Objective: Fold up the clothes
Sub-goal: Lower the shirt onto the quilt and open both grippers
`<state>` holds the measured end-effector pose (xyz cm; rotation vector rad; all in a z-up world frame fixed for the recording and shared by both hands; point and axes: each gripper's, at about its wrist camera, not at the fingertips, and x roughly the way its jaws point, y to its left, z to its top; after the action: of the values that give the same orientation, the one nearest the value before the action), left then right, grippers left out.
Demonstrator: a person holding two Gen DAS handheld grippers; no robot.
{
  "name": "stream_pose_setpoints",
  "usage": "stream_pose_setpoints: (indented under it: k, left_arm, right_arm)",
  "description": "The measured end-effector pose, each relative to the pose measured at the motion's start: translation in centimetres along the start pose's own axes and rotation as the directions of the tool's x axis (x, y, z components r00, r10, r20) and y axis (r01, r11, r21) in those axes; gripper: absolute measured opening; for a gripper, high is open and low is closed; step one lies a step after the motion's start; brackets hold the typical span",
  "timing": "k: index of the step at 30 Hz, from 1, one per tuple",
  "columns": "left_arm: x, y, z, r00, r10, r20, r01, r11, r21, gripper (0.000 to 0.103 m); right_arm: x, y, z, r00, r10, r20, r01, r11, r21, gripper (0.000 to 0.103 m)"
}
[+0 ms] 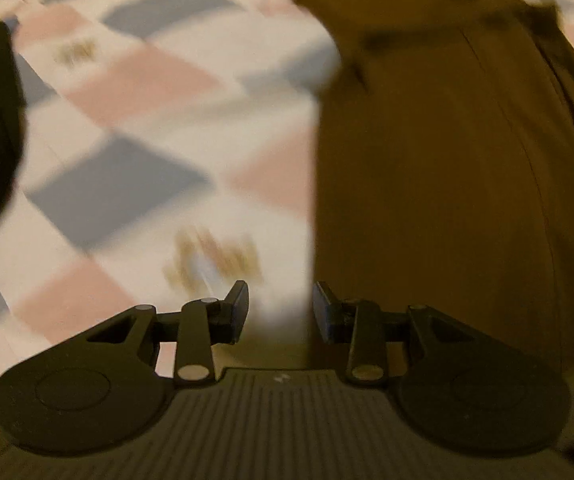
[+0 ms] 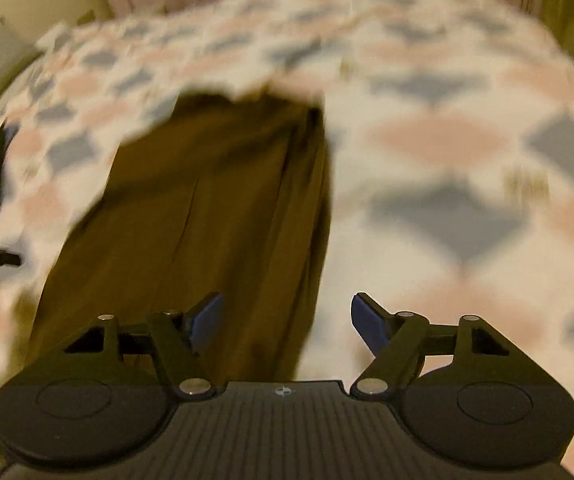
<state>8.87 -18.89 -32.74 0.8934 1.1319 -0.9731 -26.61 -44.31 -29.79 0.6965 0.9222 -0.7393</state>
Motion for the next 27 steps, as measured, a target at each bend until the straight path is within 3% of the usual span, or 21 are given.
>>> stream_pose_setpoints:
  k: [4, 7, 10, 12, 14, 15, 18, 22, 25, 27]
  left_arm:
    - [0.0, -0.6, -4.3, 0.998, -0.062, -0.004, 0.062, 0.998, 0.022, 0.039]
    - [0.2, 0.5, -5.8, 0.995, -0.099, 0.004, 0.099, 0.994, -0.039, 0.044]
    - [0.3, 1.5, -6.5, 0.987, -0.158, 0.012, 0.159, 0.979, -0.125, 0.06]
    - [1.3, 2.1, -6.7, 0.982, -0.19, 0.002, 0.188, 0.968, -0.168, 0.059]
    - [1.8, 2.0, -6.8, 0.977, -0.211, -0.013, 0.205, 0.961, -0.185, 0.046]
    - [1.9, 1.9, -6.8, 0.976, -0.218, -0.018, 0.211, 0.959, -0.187, 0.037]
    - [1.6, 1.1, -6.8, 0.983, -0.183, -0.009, 0.18, 0.973, -0.145, 0.027]
    - [0.6, 0.8, -6.6, 0.989, -0.146, -0.008, 0.144, 0.983, -0.116, 0.027]
    - [-0.4, 0.1, -6.2, 0.997, -0.082, -0.012, 0.081, 0.995, -0.062, 0.03]
    - [-1.3, -0.2, -6.0, 1.0, -0.021, 0.0, 0.021, 0.999, -0.034, 0.03]
  right_arm:
    - [-2.9, 3.2, -6.8, 0.995, 0.029, -0.096, -0.038, 0.995, -0.092, 0.073]
    - [-2.9, 5.9, -10.7, 0.989, 0.016, -0.145, -0.046, 0.977, -0.206, 0.073]
    - [-1.6, 7.8, -13.1, 0.986, -0.026, -0.166, -0.016, 0.969, -0.246, 0.075]
    - [0.3, 8.8, -13.9, 0.98, -0.099, -0.175, 0.047, 0.96, -0.275, 0.075]
    - [2.1, 9.0, -14.5, 0.959, -0.178, -0.22, 0.106, 0.946, -0.307, 0.043]
    - [2.3, 8.6, -14.3, 0.954, -0.183, -0.238, 0.11, 0.951, -0.29, 0.001]
    - [-0.2, 6.2, -12.8, 0.962, -0.179, -0.206, 0.137, 0.97, -0.202, 0.004]
    - [-6.3, 0.2, -9.2, 0.962, -0.256, -0.096, 0.244, 0.963, -0.117, 0.004]
    - [-9.2, -6.4, -6.4, 0.919, -0.389, -0.063, 0.388, 0.921, -0.031, 0.004]
    - [-9.3, -10.9, -5.0, 0.88, -0.465, -0.102, 0.47, 0.882, 0.032, 0.01]
